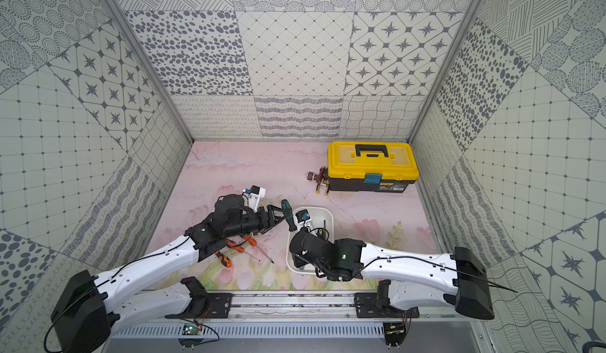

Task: Put the screwdriver on the desktop into the storage box
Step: Place the screwdriver in the storage box.

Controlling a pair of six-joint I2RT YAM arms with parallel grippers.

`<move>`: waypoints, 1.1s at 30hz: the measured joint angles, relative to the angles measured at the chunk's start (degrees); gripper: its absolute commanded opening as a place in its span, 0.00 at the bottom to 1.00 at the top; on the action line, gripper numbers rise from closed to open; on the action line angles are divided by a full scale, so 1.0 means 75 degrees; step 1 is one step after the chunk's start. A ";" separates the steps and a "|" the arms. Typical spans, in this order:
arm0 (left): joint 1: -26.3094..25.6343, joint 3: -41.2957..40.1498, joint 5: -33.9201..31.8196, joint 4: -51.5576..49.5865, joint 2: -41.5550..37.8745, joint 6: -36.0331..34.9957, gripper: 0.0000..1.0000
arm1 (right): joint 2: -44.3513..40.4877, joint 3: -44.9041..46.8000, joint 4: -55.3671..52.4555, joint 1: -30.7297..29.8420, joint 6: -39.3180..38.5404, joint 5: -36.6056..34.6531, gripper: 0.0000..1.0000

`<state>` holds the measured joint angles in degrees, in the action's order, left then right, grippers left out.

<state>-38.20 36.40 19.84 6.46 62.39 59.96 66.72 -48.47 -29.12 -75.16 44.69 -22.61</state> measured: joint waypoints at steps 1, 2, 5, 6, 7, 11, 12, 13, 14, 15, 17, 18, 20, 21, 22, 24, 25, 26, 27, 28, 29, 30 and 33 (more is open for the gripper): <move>-0.0044 0.0015 0.0023 0.0006 0.0079 0.0006 0.52 | 0.0044 -0.0029 -0.0012 -0.0020 -0.0017 -0.0009 0.00; -0.0073 0.0029 0.0052 0.0009 0.0140 0.0003 0.47 | 0.0085 -0.0052 -0.0015 -0.0035 -0.0023 -0.0020 0.00; -0.0119 0.0067 0.0108 0.0035 0.0248 0.0003 0.34 | 0.0152 -0.0058 -0.0090 -0.0061 -0.0029 -0.0017 0.00; -0.0137 0.0079 0.0134 0.0052 0.0280 -0.0006 0.30 | 0.0154 -0.0058 -0.0117 -0.0064 -0.0038 -0.0009 0.00; -0.0143 0.0085 0.0146 0.0070 0.0303 0.0023 0.24 | 0.0154 -0.0058 -0.0149 -0.0070 -0.0035 -0.0020 0.00; -0.0154 0.0093 0.0198 0.0198 0.0417 0.0198 0.00 | 0.0154 -0.0058 -0.0216 -0.0061 -0.0003 -0.0070 0.00; -0.0154 0.0096 0.0219 0.0213 0.0446 0.0210 0.00 | 0.0154 -0.0058 -0.0233 -0.0061 0.0003 -0.0076 0.00; -0.0157 0.0105 0.0236 0.0230 0.0481 0.0216 0.00 | 0.0152 -0.0058 -0.0248 -0.0061 0.0017 -0.0076 0.00; -0.0157 0.0119 0.0254 0.0245 0.0516 0.0216 0.00 | 0.0149 -0.0055 -0.0262 -0.0055 0.0023 -0.0079 0.00; -0.0157 0.0134 0.0271 0.0256 0.0542 0.0216 0.00 | 0.0122 -0.0050 -0.0265 -0.0050 0.0038 -0.0082 0.00; -0.0157 0.0160 0.0315 0.0315 0.0586 0.0236 0.00 | -0.0012 0.0000 -0.0274 -0.0044 0.0055 -0.0079 0.00; -0.0163 0.0166 0.0341 0.0361 0.0589 0.0239 0.00 | -0.0096 0.0038 -0.0271 -0.0038 0.0070 -0.0070 0.09; -0.0187 0.0172 0.0411 0.0481 0.0589 0.0242 0.00 | -0.0402 0.0154 -0.0230 0.0006 0.0102 0.0023 0.32; -0.0189 0.0172 0.0385 0.0472 0.0589 0.0198 0.00 | -0.0568 0.0204 -0.0184 0.0044 0.0134 0.0058 0.40; -0.0181 0.0163 0.0347 0.0417 0.0589 0.0187 0.00 | -0.0831 0.0283 -0.0076 0.0105 0.0125 0.0140 0.51; -0.0181 0.0134 0.0321 0.0405 0.0586 0.0172 0.00 | -0.1338 0.0443 0.0140 0.0256 0.0187 0.0344 0.65; -0.0184 0.0117 0.0335 0.0423 0.0571 0.0163 0.00 | -0.1614 0.0545 0.0254 0.0379 0.0187 0.0481 0.67; -0.0184 0.0093 0.0350 0.0434 0.0554 0.0146 0.00 | -0.1877 0.0662 0.0373 0.0539 0.0169 0.0673 0.68; -0.0184 0.0070 0.0356 0.0452 0.0530 0.0134 0.00 | -0.2060 0.0749 0.0449 0.0653 0.0201 0.0816 0.69; -0.0181 0.0047 0.0358 0.0472 0.0501 0.0117 0.00 | -0.2270 0.0874 0.0580 0.0804 0.0219 0.1046 0.71; -0.0181 0.0020 0.0373 0.0490 0.0460 0.0105 0.00 | -0.2477 0.1023 0.0717 0.0959 0.0242 0.1294 0.72; -0.0184 -0.0003 0.0405 0.0522 0.0423 0.0090 0.00 | -0.2655 0.1157 0.0833 0.1087 0.0262 0.1513 0.72; -0.0181 -0.0122 0.0536 0.0813 0.0312 0.0064 0.00 | -0.3223 0.1644 0.1323 0.1518 0.0364 0.2468 0.72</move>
<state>-39.55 35.48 23.86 12.56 64.73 60.45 42.54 -36.14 -19.20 -63.77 47.42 -4.10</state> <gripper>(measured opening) 0.301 0.724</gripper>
